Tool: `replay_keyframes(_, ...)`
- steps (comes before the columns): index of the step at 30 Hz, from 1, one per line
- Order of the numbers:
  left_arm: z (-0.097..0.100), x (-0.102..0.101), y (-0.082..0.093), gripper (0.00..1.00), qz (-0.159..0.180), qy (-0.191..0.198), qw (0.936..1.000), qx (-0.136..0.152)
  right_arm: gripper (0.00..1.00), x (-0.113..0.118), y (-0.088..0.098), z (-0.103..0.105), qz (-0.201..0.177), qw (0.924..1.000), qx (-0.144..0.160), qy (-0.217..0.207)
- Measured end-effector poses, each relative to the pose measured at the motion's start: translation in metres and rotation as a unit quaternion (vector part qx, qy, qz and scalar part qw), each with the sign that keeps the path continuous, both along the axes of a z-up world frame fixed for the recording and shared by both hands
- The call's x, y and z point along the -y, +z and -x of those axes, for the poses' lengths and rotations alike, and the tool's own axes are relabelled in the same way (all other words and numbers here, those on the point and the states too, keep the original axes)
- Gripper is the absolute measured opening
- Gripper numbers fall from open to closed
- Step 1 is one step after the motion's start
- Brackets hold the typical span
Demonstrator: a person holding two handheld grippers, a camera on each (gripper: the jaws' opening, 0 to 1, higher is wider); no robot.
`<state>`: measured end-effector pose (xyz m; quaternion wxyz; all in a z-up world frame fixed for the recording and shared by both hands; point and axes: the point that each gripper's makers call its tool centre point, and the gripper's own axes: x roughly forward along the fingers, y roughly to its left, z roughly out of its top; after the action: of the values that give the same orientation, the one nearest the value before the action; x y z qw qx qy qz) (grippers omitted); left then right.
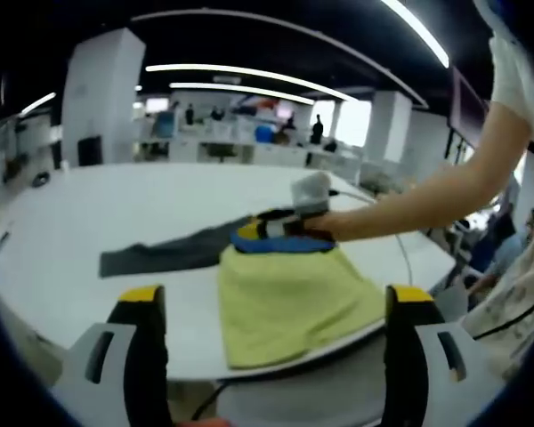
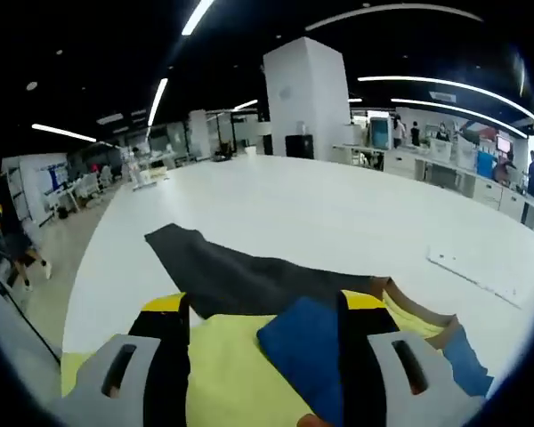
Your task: Fold the garment on the visible template until the final outline fits inside the template.
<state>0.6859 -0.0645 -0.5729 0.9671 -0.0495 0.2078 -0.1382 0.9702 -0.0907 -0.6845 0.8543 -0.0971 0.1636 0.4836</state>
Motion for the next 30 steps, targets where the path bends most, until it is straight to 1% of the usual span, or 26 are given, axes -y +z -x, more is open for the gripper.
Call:
replay_keyframes(3,-0.003,0.006,-0.001,0.99,0.003,-0.01,0.9999,0.004,0.76,0.005,0.008,0.006,-0.006,1.0,0.003,0.005)
replay_keyframes(4,-0.005,0.008,-0.001,0.99,0.003,-0.014,0.9999,0.004,0.79,0.01,0.014,0.009,-0.009,0.9999,0.007,0.003)
replay_keyframes(7,-0.009,0.012,0.0,0.98,0.004,-0.022,0.9997,0.008,0.84,0.017,0.024,0.015,-0.012,0.9998,0.017,0.006)
replay_keyframes(8,-0.01,0.013,0.001,0.98,0.004,-0.026,0.9996,0.01,0.85,0.02,0.032,0.022,-0.011,0.9997,0.022,0.008)
replay_keyframes(11,-0.012,0.016,0.003,0.98,0.003,-0.031,0.9994,0.014,0.94,0.028,0.037,0.029,-0.012,0.9995,0.027,0.008)
replay_keyframes(15,-0.014,0.021,0.004,0.98,0.001,-0.041,0.999,0.017,0.95,0.041,0.045,0.04,-0.018,0.9995,0.025,0.0)
replay_keyframes(18,-0.015,0.024,0.004,0.98,0.0,-0.048,0.9987,0.018,0.95,0.053,0.05,0.047,-0.012,0.9995,0.028,-0.005)
replay_keyframes(21,-0.017,0.027,0.004,0.98,-0.001,-0.053,0.9984,0.019,0.96,0.067,0.06,0.055,-0.023,0.9994,0.022,-0.017)
replay_keyframes(23,-0.021,0.028,0.003,0.98,-0.002,-0.059,0.9981,0.02,0.95,0.078,0.068,0.061,-0.027,0.9991,0.025,-0.023)
replay_keyframes(25,-0.024,0.03,0.004,0.98,-0.003,-0.066,0.9976,0.023,0.95,0.089,0.068,0.064,-0.017,0.999,0.033,-0.027)
replay_keyframes(26,-0.026,0.031,0.005,0.98,-0.003,-0.07,0.9972,0.025,0.95,0.094,0.07,0.069,-0.014,0.9989,0.034,-0.029)
replay_keyframes(30,-0.034,0.034,0.005,0.98,-0.011,-0.085,0.996,0.027,0.95,0.115,0.079,0.082,-0.028,0.9979,0.023,-0.054)
